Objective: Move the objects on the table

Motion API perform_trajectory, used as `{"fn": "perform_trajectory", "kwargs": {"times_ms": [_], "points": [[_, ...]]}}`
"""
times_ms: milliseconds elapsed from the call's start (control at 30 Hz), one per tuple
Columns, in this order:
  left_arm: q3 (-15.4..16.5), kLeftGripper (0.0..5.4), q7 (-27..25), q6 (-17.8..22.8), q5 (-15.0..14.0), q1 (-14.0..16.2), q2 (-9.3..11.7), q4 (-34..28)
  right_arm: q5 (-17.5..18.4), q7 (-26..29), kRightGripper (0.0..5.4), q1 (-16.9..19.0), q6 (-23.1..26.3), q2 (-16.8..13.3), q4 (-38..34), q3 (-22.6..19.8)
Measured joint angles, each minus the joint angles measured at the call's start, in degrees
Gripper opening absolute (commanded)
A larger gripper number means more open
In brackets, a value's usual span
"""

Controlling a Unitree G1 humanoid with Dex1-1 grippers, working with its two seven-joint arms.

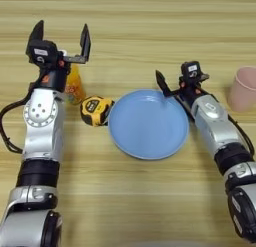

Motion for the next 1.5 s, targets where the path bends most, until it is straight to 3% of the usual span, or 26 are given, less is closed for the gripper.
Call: {"fn": "perform_trajectory", "kwargs": {"times_ms": [233, 433, 567, 800, 967, 1133, 1500], "points": [[0.4, 5.40, -1.7, 5.8, -1.9, 2.0, 1.4, -6.7, -0.1, -0.5, 5.37, -0.6, -0.9, 0.4, 1.2, 0.0], [1.1, 5.40, -5.0, 15.6, -2.3, 5.4, 7.3, -16.2, -0.4, -1.2, 5.37, -1.1, -0.9, 1.1, 1.7, 0.1], [1.3, 5.40, -9.3, 21.9, -3.4, 10.1, 12.2, -22.9, -0.6, -1.4, 5.37, -1.6, -1.0, 1.2, 2.2, 0.0], [1.7, 5.40, -13.3, 26.8, -4.3, 14.6, 16.1, -29.4, -1.1, -2.4, 5.37, -2.4, -1.0, 1.5, 3.3, 0.0], [0.9, 5.40, -16.4, 29.7, -4.5, 18.6, 17.0, -33.4, -1.2, -2.7, 5.37, -3.1, -1.0, 1.9, 3.6, 0.0], [0.0, 5.40, -17.7, 32.8, -4.7, 20.6, 17.5, -34.7, -1.2, -3.4, 5.37, -3.2, -1.0, 2.4, 3.7, 0.0], [-2.0, 5.40, -18.5, 33.5, -3.7, 21.1, 17.5, -29.7, -1.5, -3.8, 5.37, -3.2, -1.0, 3.2, 3.7, 0.1]]}}
